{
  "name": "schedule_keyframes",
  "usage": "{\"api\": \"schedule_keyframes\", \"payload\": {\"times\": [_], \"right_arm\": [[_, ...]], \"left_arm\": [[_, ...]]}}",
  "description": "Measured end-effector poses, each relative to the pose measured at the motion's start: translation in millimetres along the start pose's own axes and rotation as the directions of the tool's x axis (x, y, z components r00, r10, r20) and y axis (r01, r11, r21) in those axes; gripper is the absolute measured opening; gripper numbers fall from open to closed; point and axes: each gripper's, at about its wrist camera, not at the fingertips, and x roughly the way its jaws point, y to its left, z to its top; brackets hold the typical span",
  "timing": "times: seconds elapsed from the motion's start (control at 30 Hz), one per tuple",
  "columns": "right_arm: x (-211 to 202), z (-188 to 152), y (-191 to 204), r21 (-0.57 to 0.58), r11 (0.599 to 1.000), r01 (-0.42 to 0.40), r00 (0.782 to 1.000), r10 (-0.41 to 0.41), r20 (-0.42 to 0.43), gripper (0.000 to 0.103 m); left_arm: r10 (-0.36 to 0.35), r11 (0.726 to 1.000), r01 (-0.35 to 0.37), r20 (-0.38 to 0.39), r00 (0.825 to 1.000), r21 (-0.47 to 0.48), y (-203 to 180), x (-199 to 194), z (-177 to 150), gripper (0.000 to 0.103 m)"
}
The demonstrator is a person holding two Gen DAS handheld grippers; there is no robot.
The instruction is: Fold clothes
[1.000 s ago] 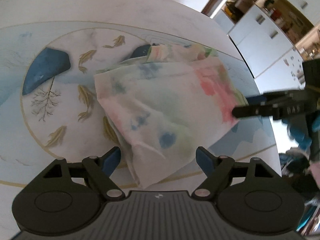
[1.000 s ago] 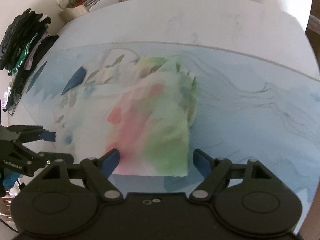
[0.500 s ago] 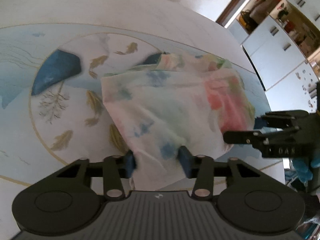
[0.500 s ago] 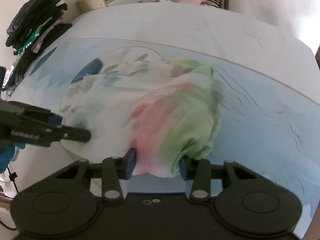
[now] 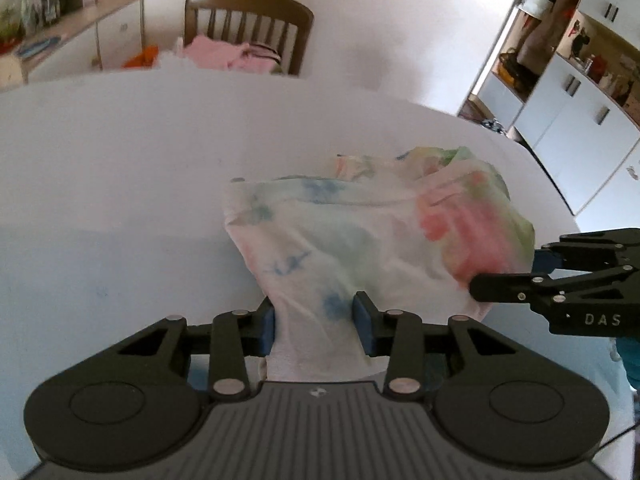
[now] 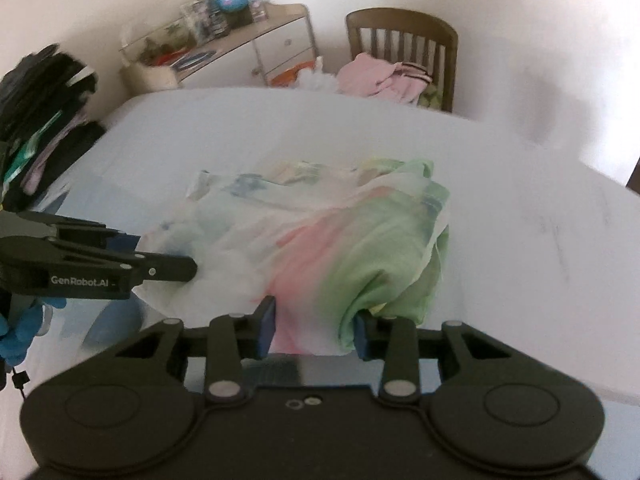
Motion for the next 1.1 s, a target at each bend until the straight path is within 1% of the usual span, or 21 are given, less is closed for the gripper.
{"api": "schedule_keyframes", "payload": {"times": [0.13, 0.2, 0.27, 0.4, 0.43, 0.53, 0.6, 0.63, 0.67, 0.73, 0.8, 0.87, 0.93, 1.0, 1.1], "right_arm": [[26, 26, -4, 0.002, 1.0, 0.023, 1.0, -0.023, 0.004, 0.103], [33, 32, -8, 0.005, 1.0, 0.029, 1.0, -0.029, -0.001, 0.103], [36, 33, -11, 0.005, 1.0, 0.023, 1.0, -0.023, -0.009, 0.103], [30, 32, -18, -0.013, 1.0, 0.008, 1.0, -0.008, -0.03, 0.103], [24, 29, -20, -0.02, 1.0, 0.01, 1.0, -0.01, -0.027, 0.103], [3, 24, -24, -0.079, 0.996, 0.036, 0.999, -0.036, -0.01, 0.103], [-14, 21, -26, -0.116, 0.992, 0.056, 0.998, -0.054, 0.015, 0.103], [-19, 22, -24, -0.13, 0.99, 0.064, 0.998, -0.06, 0.029, 0.103], [-24, 24, -22, -0.148, 0.987, 0.062, 0.997, -0.056, 0.046, 0.103], [-29, 30, -15, -0.187, 0.981, 0.056, 0.997, -0.044, 0.07, 0.103], [-26, 36, -4, -0.23, 0.972, 0.052, 0.996, -0.036, 0.076, 0.103], [-15, 40, 1, -0.253, 0.966, 0.05, 0.998, -0.037, 0.057, 0.103], [3, 43, 1, -0.267, 0.961, 0.066, 0.998, -0.062, 0.023, 0.103], [20, 45, -7, -0.249, 0.965, 0.08, 0.996, -0.086, -0.015, 0.103], [36, 46, -21, -0.21, 0.976, 0.063, 0.995, -0.077, -0.062, 0.103]], "left_arm": [[0.019, 1.0, -0.019, 0.008, 1.0, 0.025, 13, 24, 34, 0.038], [0.032, 0.999, -0.032, 0.007, 0.999, 0.039, 17, 35, 43, 0.038], [0.042, 0.998, -0.042, 0.004, 0.999, 0.043, 20, 42, 48, 0.038], [0.05, 0.998, -0.05, 0.006, 0.999, 0.033, 20, 47, 47, 0.041], [0.053, 0.998, -0.054, 0.006, 0.999, 0.041, 20, 46, 46, 0.041], [0.074, 0.994, -0.075, 0.007, 0.997, 0.077, 20, 35, 46, 0.049], [0.078, 0.992, -0.08, 0.024, 0.997, 0.102, 19, 20, 42, 0.059], [0.073, 0.991, -0.077, 0.036, 0.997, 0.105, 19, 12, 41, 0.063], [0.061, 0.992, -0.066, 0.047, 0.997, 0.108, 18, 5, 40, 0.065], [0.024, 0.993, -0.032, 0.07, 0.997, 0.116, 11, -3, 42, 0.065], [-0.011, 0.992, 0.0, 0.091, 0.996, 0.128, 4, -9, 43, 0.065], [-0.028, 0.989, 0.014, 0.094, 0.995, 0.148, -3, -2, 47, 0.065], [-0.025, 0.988, 0.014, 0.072, 0.997, 0.153, -8, 10, 48, 0.065], [-0.014, 0.989, 0.008, 0.044, 0.999, 0.148, -6, 25, 48, 0.065], [-0.002, 0.992, 0.001, 0.006, 1.0, 0.13, 1, 45, 46, 0.065]]}}
